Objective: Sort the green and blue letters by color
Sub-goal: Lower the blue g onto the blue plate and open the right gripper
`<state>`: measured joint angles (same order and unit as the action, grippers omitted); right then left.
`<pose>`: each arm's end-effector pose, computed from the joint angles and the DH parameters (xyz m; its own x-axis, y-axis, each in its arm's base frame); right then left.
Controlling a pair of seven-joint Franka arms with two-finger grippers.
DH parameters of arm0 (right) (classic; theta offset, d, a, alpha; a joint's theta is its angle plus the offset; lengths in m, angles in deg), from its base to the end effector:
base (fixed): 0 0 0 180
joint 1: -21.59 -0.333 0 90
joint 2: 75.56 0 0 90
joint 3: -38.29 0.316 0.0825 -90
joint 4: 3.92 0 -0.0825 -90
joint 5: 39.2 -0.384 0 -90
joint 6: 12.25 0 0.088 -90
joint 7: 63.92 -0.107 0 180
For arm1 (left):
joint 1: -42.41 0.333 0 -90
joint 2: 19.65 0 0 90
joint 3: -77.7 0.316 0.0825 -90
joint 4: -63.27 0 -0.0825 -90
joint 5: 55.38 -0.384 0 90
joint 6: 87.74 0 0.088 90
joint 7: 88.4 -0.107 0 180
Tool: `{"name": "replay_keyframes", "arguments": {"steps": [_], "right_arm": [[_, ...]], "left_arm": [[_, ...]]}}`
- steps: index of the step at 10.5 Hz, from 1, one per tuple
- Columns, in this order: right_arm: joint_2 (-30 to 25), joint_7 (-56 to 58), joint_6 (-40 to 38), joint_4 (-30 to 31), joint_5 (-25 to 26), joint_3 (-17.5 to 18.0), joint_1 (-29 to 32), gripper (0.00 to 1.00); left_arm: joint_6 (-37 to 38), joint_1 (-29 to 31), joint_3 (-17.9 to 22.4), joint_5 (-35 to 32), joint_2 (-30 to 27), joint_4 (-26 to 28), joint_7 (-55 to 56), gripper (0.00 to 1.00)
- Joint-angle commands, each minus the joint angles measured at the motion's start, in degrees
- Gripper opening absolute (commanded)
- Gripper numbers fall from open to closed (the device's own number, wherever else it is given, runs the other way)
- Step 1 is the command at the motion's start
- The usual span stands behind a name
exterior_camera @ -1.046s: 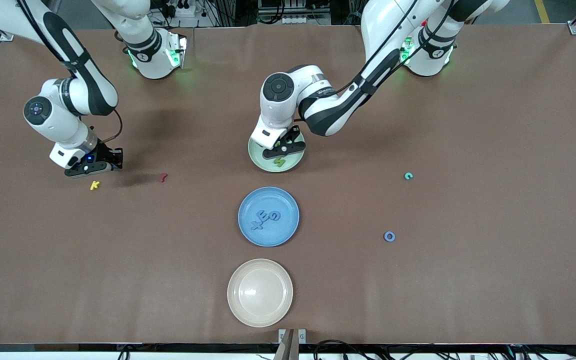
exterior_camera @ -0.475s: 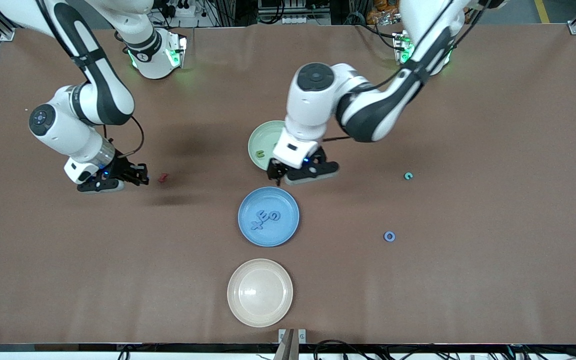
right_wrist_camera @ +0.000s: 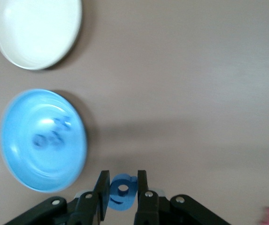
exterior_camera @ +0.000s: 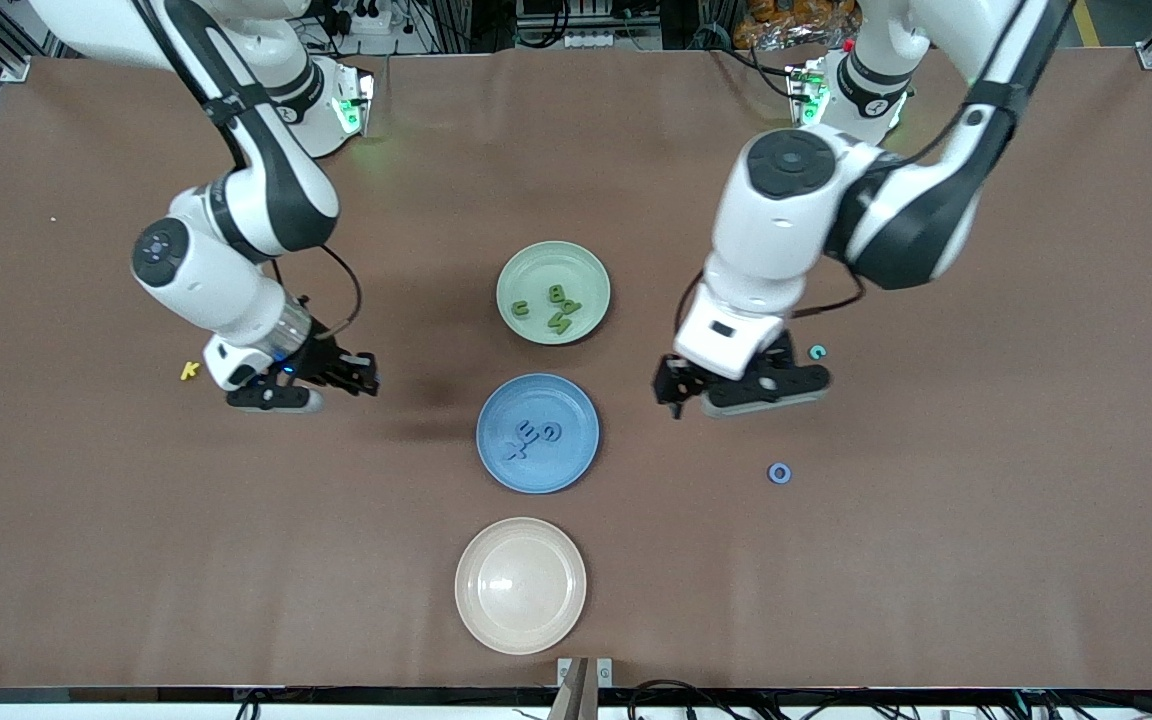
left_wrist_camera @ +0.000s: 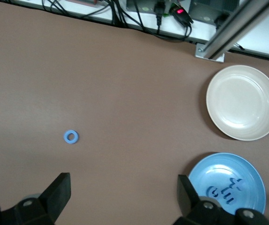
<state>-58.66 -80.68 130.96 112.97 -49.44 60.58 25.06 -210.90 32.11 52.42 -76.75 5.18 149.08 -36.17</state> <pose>0.5801 0.1874 0.3266 0.9875 -0.1341 0.0826 -0.1068 -0.9558 -0.2740 0.6068 -0.3543 0.4655 0.9379 0.1910 0.2895 0.1716 -0.9809 0.0912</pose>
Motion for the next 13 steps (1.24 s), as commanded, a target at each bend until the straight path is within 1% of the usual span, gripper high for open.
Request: {"name": "replay_keyframes", "arguments": {"steps": [1, 3, 4, 5, 6, 7, 8, 9, 10, 11, 12, 13], "right_arm": [[12.42, -6.87, -0.31, -15.34, -0.56, -6.44, -11.51, 0.05], [19.54, -12.83, -0.22, -24.38, -0.48, -10.84, -19.52, 0.06], [22.36, -15.30, -0.13, -28.00, -0.48, -13.21, -23.12, 0.06], [24.39, -16.89, -0.04, -30.30, -0.48, -15.32, -26.47, 0.06], [25.80, -18.30, 0.05, -31.80, -0.56, -17.08, -29.20, 0.09], [26.25, -19.10, 0.05, -32.34, -0.65, -17.80, -30.44, 0.41], [26.08, -22.76, -0.13, -32.34, -0.83, -17.81, -31.24, 0.99], [25.38, -26.28, -1.26, -32.34, -0.39, -17.98, -31.33, 1.00], [24.77, -26.23, -3.71, -32.34, -0.13, -18.07, -30.99, 1.00], [23.54, -25.70, -6.17, -32.25, 1.09, -18.76, -30.20, 1.00], [22.22, -23.78, -9.76, -31.91, 1.89, -19.90, -28.71, 1.00], [20.64, -21.41, -13.45, -31.73, 1.90, -20.09, -26.35, 1.00]], "left_arm": [[3.53, 10.09, -1.44, 12.18, -4.52, 1.19, -12.10, 1.00], [9.23, 13.80, -0.56, 16.17, -7.85, 0.06, -22.82, 1.00], [14.22, 15.99, -0.56, 16.45, -8.30, -1.69, -25.30, 1.00], [20.79, 16.63, 0.14, 18.19, -9.35, -4.40, -25.67, 1.00], [23.99, 16.28, 5.71, 22.47, -10.67, -5.91, -26.11, 1.00], [25.94, 16.02, 9.42, 26.69, -12.51, -5.84, -30.38, 1.00], [26.57, 16.02, 11.90, 26.65, -14.79, -5.58, -38.78, 1.00], [26.57, 15.67, 13.14, 25.60, -16.47, -4.97, -42.60, 1.00], [26.66, 15.66, 14.11, 23.68, -17.44, -4.96, -43.68, 1.00], [26.66, 14.79, 15.68, 23.48, -18.32, -4.87, -45.70, 1.00], [26.83, 13.39, 18.14, 23.48, -18.94, -4.87, -47.28, 1.00], [27.79, 13.29, 19.03, 23.92, -19.20, -4.78, -48.00, 1.00]]}}
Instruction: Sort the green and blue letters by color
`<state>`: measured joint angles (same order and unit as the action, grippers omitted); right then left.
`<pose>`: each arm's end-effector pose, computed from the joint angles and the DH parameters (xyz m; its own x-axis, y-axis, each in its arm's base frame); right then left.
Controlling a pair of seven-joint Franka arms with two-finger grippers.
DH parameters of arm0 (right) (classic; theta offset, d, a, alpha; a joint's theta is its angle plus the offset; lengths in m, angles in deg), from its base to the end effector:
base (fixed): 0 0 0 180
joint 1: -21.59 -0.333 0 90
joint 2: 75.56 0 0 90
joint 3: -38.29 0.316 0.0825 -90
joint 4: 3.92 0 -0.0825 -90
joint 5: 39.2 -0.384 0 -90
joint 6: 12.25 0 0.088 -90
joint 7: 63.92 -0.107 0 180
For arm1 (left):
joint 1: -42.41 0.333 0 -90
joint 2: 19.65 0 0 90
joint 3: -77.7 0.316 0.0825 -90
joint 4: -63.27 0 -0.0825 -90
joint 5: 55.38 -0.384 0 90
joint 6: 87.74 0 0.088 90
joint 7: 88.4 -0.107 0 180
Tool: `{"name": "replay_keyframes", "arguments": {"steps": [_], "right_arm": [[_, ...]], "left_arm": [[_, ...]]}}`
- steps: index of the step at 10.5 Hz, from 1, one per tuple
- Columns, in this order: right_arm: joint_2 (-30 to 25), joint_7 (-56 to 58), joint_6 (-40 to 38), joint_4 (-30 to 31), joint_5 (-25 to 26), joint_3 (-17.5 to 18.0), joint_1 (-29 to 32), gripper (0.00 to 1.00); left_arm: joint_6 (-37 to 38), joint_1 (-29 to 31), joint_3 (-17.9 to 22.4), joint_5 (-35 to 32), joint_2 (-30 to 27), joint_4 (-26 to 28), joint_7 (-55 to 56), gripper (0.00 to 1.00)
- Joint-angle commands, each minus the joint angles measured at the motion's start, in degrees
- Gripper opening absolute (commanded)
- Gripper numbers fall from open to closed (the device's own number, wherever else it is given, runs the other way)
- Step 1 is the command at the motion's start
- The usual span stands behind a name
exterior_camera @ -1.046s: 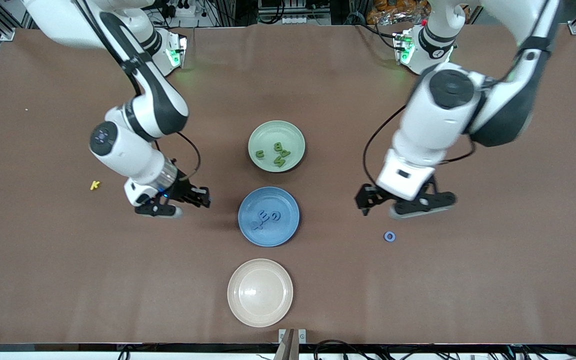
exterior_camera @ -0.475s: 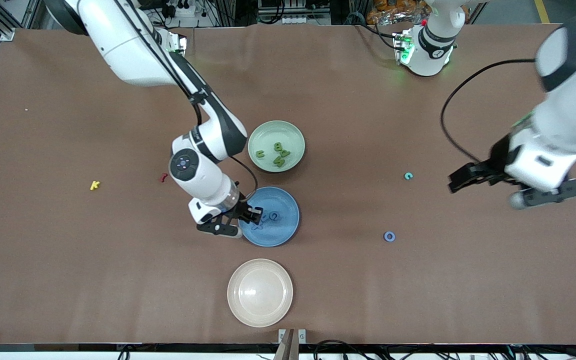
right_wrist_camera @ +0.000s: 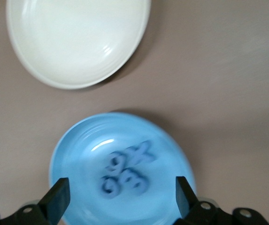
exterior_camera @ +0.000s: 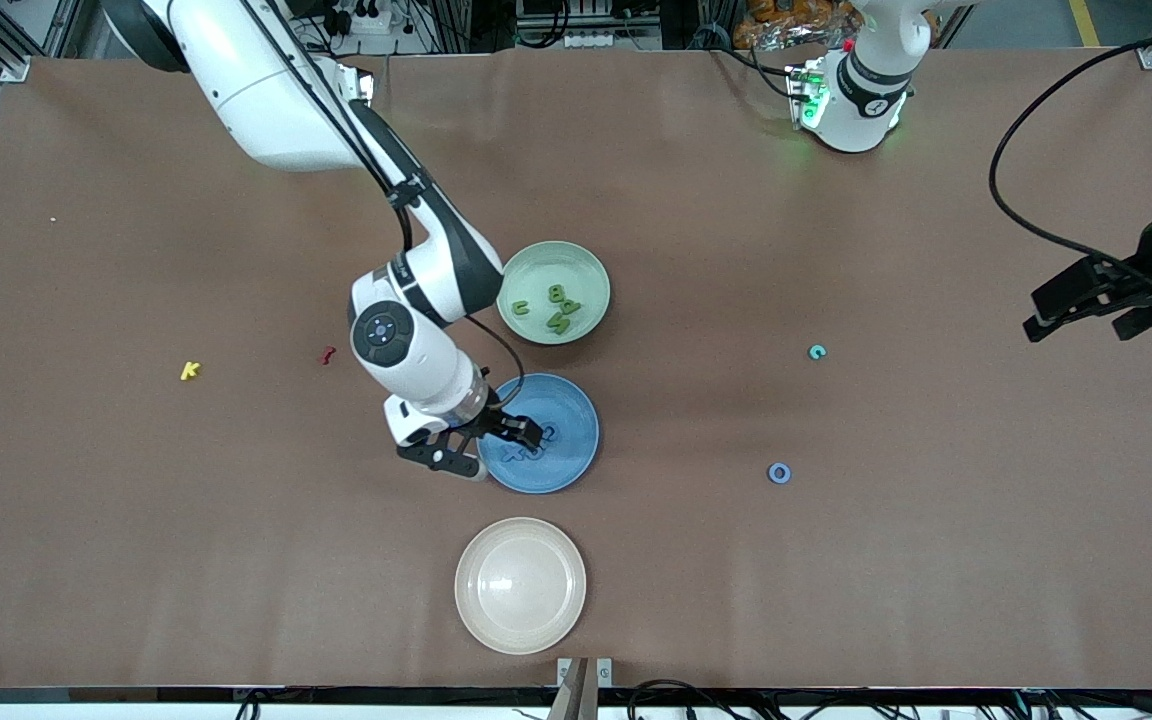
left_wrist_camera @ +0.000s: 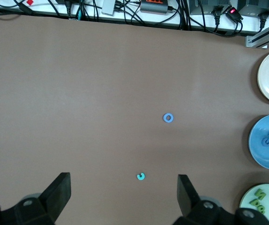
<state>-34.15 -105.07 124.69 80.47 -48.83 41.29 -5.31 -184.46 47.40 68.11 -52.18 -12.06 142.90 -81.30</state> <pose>0.6425 0.3625 0.2704 0.9465 -0.3218 0.0247 -0.3061 -0.9194 -0.2471 0.6052 -0.0463 0.6467 0.9862 0.0558 0.1556 0.0409 -0.9944 0.0977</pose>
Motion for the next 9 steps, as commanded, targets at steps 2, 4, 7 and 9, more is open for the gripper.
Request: {"name": "replay_keyframes", "arguments": {"steps": [2, 4, 7, 9], "right_arm": [[-8.86, 6.50, -13.94, 1.99, 1.37, -0.71, 10.44, 1.00], [-16.24, 15.17, -18.89, 6.11, 2.95, -0.72, 17.72, 1.00], [-25.92, 31.88, -24.92, 11.40, 3.22, -0.80, 27.40, 1.00], [-32.24, 33.67, -32.22, 11.49, 6.19, -1.94, 30.85, 1.00]], "left_arm": [[2.06, -1.74, 2.84, -1.00, -1.88, 1.22, -3.14, 1.00], [4.25, -1.82, 2.83, -1.26, -1.79, 1.22, -3.14, 1.00], [6.80, -3.84, 4.14, -4.51, -2.23, 1.74, -2.79, 1.00], [7.86, -4.11, 4.24, -4.78, -2.58, 2.88, -2.43, 1.00]]}}
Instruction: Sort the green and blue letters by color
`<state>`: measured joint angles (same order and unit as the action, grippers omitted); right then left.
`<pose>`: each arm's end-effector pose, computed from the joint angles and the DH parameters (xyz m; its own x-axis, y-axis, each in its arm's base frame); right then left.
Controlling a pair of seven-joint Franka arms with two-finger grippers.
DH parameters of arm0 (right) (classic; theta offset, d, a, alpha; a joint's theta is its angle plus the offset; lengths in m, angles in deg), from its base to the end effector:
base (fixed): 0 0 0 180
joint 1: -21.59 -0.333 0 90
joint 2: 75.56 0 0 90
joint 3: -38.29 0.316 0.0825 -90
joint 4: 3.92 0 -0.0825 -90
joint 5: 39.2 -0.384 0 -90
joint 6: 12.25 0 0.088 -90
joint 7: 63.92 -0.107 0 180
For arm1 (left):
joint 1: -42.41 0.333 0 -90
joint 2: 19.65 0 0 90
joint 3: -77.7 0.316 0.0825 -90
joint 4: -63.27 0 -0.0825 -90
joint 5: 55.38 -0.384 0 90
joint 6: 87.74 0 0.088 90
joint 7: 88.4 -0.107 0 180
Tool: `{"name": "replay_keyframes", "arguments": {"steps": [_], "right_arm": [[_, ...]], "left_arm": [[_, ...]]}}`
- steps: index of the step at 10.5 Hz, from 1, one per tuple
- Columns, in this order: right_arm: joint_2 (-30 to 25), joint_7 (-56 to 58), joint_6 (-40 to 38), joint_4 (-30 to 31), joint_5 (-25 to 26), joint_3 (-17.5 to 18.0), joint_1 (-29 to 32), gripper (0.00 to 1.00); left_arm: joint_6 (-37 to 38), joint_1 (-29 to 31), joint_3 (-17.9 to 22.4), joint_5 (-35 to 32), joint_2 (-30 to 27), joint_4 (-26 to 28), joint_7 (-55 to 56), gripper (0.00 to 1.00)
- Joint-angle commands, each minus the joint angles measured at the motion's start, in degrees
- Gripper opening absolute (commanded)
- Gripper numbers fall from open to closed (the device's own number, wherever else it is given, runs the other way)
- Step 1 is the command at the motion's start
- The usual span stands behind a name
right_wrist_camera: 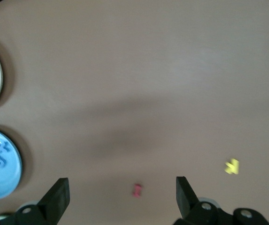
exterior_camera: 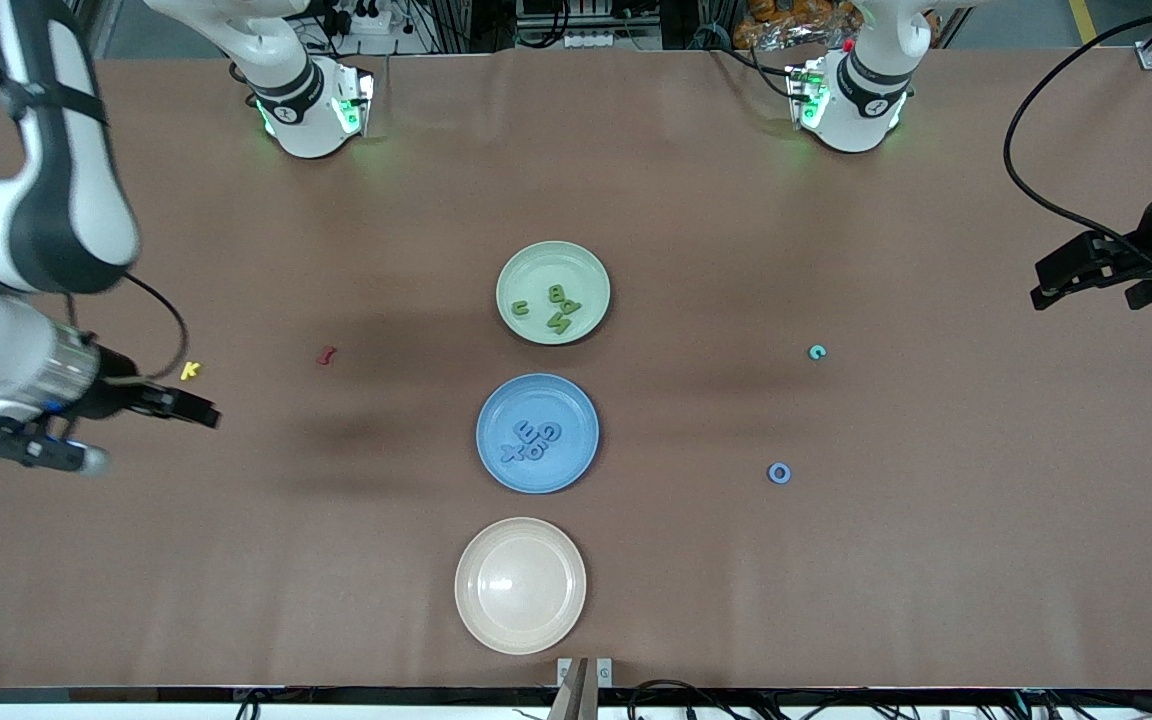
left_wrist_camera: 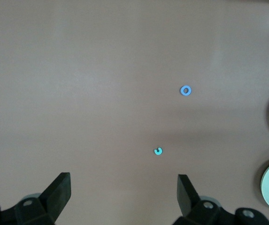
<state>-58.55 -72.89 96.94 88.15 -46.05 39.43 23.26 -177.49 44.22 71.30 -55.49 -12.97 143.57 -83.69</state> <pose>0.6496 0.0013 0.4572 0.9789 -0.2033 -0.0189 -0.2041 -0.9719 -0.1170 0.5891 -0.0427 0.6376 0.9988 0.0036 0.0480 0.0029 -0.9999 0.0150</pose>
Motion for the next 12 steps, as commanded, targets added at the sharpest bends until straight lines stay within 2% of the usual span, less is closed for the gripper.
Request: {"name": "replay_keyframes", "arguments": {"steps": [1, 3, 5, 8, 11, 12], "right_arm": [[-10.57, 1.58, -6.60, 3.72, 5.17, -0.43, 3.42, 1.00], [-14.44, 2.45, -9.42, 3.20, 6.06, -5.16, 0.81, 1.00], [-16.22, 5.26, -12.84, 1.19, 6.50, -6.58, 0.44, 1.00], [-15.87, 5.45, -21.54, -7.24, 8.52, -6.50, 0.35, 1.00], [-15.87, 3.87, -23.23, -8.23, 8.35, -5.97, -0.18, 1.00], [-15.69, 3.34, -23.23, -8.14, 8.35, -5.54, -0.26, 1.00]], "left_arm": [[0.90, -0.85, 0.95, -1.47, -1.76, 2.31, 0.04, 1.00], [0.81, -0.67, 0.69, -1.47, -2.37, 3.10, 0.22, 1.00], [0.90, -0.76, -0.01, -2.87, -2.37, 3.10, 0.66, 1.00], [0.90, -0.76, -0.28, -3.06, -2.55, 2.14, 0.22, 1.00], [0.90, -0.23, -0.54, -2.71, -4.21, 2.48, 0.65, 1.00], [0.90, 0.90, -2.02, -2.88, -4.57, 2.40, 0.48, 1.00]]}}
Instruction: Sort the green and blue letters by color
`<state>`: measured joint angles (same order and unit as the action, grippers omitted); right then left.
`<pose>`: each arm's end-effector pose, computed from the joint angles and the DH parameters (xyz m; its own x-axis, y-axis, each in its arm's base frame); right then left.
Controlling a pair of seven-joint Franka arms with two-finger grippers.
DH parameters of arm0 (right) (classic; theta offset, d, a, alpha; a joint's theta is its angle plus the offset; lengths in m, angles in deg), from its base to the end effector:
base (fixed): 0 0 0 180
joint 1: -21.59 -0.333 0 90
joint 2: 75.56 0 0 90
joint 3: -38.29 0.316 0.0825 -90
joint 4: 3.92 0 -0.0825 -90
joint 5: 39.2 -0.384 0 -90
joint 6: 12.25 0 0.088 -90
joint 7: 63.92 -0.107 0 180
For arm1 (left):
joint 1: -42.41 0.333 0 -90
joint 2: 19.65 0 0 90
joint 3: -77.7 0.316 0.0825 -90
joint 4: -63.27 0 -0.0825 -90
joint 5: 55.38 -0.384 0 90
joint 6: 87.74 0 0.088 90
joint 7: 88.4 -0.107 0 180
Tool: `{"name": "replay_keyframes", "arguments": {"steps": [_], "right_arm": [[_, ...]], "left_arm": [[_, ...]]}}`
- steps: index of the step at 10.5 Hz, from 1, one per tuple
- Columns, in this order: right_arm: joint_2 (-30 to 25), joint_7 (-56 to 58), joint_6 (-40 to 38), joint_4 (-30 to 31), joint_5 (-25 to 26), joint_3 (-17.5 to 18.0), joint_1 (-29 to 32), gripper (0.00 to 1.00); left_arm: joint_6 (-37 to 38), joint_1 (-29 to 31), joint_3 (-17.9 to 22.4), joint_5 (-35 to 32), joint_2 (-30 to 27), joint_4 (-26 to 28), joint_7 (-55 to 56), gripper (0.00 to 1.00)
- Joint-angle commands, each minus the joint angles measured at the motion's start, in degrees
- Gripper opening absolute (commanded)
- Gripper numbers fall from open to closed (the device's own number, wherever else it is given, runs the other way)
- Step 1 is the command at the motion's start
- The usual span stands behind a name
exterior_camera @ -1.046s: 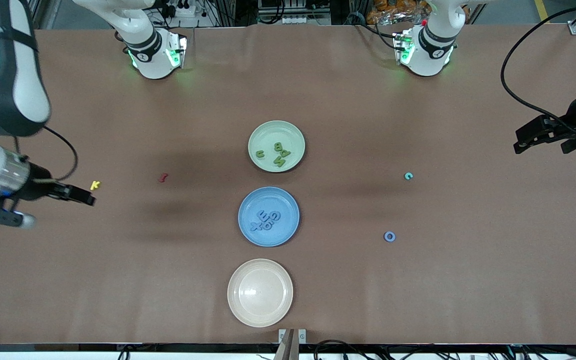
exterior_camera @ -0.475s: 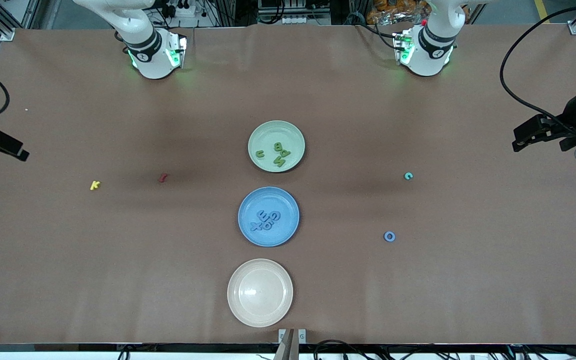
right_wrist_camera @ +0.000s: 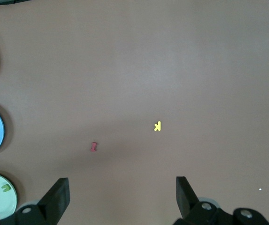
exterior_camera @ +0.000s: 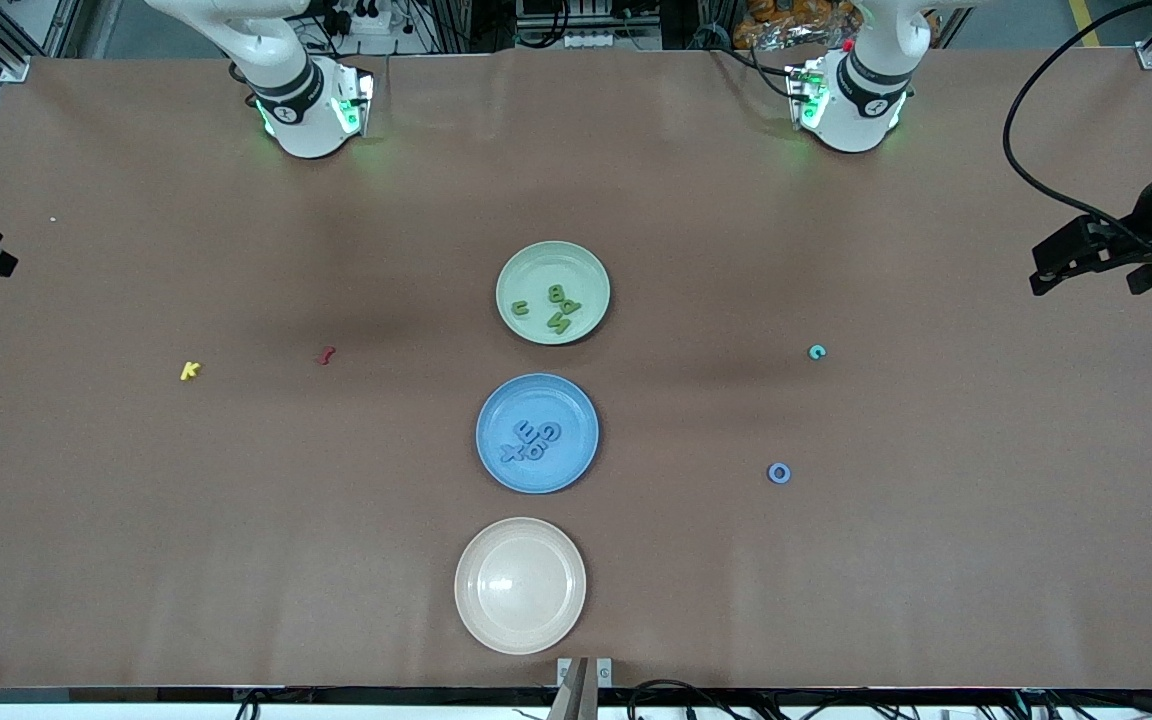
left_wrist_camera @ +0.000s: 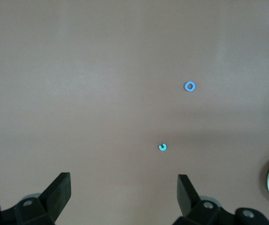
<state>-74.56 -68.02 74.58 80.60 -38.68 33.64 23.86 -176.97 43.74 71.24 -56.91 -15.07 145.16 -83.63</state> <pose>0.5507 -0.0674 0.6548 0.9812 -0.1916 0.0236 -0.1918 -0.9814 0.0088 0.5768 -0.0459 0.6450 0.9987 -0.0050 0.0500 -0.0044 -0.9999 -0.0136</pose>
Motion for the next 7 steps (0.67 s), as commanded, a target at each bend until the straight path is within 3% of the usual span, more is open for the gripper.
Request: {"name": "replay_keyframes", "arguments": {"steps": [1, 7], "right_arm": [[0.49, -1.53, -0.79, -0.59, 1.06, 0.35, -1.38, 1.00], [1.20, -0.83, 1.50, -0.42, 1.33, 0.35, -1.39, 1.00]], "left_arm": [[0.37, 4.53, -4.67, -1.29, -2.82, 0.90, -0.19, 1.00], [1.25, 3.51, -5.14, -1.37, -4.23, 1.52, 0.77, 1.00]]}}
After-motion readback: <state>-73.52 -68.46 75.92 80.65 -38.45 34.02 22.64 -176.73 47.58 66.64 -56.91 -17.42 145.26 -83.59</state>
